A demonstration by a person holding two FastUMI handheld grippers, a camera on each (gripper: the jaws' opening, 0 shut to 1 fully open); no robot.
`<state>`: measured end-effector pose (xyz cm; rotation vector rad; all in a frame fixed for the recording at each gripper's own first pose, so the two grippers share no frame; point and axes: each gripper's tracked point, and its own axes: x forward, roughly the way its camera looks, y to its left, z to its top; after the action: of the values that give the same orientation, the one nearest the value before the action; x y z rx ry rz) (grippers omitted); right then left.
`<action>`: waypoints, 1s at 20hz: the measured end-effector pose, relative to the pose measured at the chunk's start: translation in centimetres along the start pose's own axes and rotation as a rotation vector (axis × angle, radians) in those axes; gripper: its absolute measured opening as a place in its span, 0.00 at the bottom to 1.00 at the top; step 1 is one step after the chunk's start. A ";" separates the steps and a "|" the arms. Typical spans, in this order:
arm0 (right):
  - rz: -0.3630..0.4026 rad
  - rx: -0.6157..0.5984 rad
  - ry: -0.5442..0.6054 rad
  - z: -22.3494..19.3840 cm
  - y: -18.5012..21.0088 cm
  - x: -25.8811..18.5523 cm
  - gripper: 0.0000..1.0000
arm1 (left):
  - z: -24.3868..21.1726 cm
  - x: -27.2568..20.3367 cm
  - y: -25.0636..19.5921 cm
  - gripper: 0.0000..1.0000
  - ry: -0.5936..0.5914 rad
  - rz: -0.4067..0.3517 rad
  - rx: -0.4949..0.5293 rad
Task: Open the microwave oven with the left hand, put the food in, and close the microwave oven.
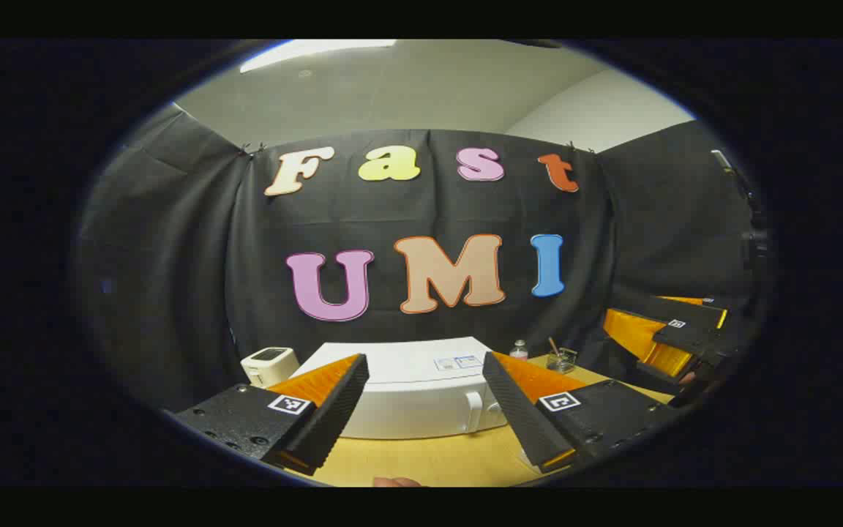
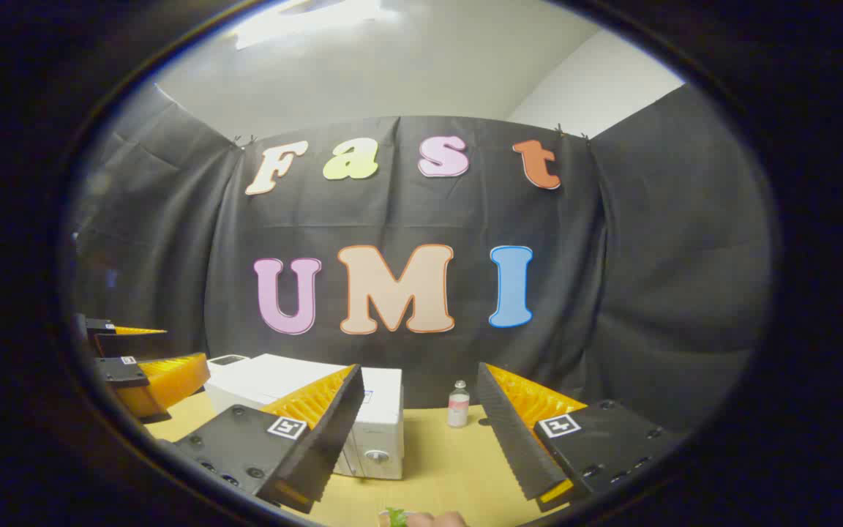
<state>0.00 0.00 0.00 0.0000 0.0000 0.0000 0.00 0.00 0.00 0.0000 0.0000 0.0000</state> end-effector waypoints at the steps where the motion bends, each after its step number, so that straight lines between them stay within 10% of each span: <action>1: 0.007 0.003 -0.009 0.3 0.2 0.0 0.98 | -0.2 0.0 -0.1 0.97 0.002 -0.001 0.001; 20: 0.041 -0.015 -0.049 1.4 1.2 0.2 0.96 | -1.1 0.5 0.8 0.98 0.035 0.028 0.000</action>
<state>0.17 1.19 1.41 -0.0151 -0.0494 0.0411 0.47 0.83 -1.09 -0.0001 0.0350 0.0277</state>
